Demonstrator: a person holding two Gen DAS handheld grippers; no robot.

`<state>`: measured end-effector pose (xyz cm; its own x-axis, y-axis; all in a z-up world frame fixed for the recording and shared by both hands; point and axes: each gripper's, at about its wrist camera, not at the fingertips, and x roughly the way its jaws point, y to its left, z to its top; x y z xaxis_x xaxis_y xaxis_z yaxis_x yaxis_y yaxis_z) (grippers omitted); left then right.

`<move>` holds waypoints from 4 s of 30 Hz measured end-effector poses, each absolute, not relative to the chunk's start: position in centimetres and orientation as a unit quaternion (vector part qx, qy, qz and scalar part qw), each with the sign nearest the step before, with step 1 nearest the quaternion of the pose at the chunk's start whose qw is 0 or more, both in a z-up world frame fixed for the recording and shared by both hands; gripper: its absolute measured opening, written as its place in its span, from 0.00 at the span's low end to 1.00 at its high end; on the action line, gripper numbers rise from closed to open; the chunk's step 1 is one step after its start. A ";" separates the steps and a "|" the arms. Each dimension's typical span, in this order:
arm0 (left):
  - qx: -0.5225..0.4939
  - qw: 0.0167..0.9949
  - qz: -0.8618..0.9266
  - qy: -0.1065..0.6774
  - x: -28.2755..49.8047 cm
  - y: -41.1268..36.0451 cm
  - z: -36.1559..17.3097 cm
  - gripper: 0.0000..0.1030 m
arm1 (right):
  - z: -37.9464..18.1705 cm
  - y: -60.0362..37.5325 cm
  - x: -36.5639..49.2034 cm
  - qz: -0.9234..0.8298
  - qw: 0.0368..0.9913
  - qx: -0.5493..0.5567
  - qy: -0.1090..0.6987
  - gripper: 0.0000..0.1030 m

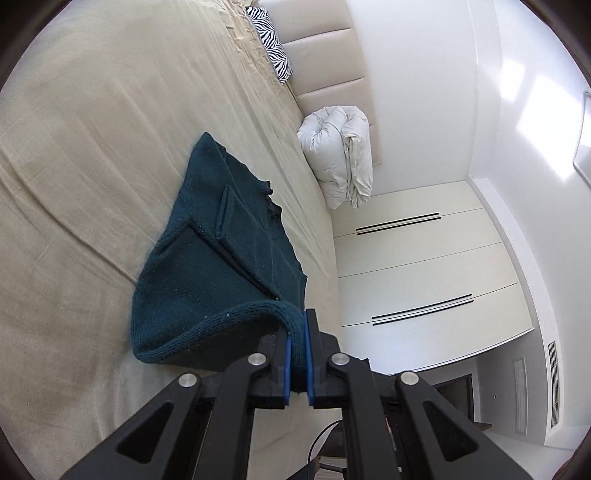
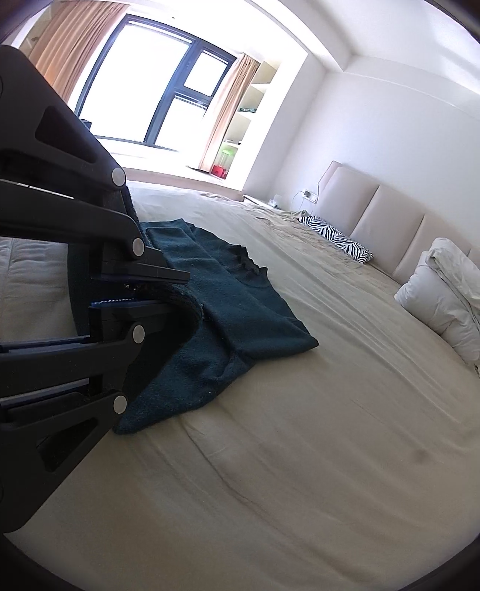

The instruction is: Fold small clothes

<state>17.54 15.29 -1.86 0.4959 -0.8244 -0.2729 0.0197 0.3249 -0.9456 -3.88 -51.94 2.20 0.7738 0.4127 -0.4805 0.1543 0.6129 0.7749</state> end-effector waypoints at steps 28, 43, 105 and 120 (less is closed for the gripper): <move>-0.483 0.724 -0.254 0.421 37.5 13.6 -4.4 0.06 | -0.9 -53.0 19.2 0.009 0.853 0.390 0.348 0.06; -0.469 0.729 -0.223 0.446 41.1 13.3 -8.4 0.06 | -5.3 -53.4 25.8 -0.018 0.844 0.384 0.375 0.06; -0.087 0.868 -0.103 0.478 26.5 5.9 -6.6 0.13 | -6.1 -48.4 9.8 -0.045 0.882 0.189 0.429 0.05; -0.078 0.873 -0.104 0.469 25.0 6.2 -6.5 0.10 | -5.8 -49.0 9.0 -0.036 0.880 0.210 0.424 0.05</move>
<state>25.05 6.18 -6.53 0.5378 -0.2544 -0.8038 0.1076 0.9663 -0.2339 9.02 -49.01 -5.81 0.6370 0.1142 -0.7624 0.2419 0.9094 0.3383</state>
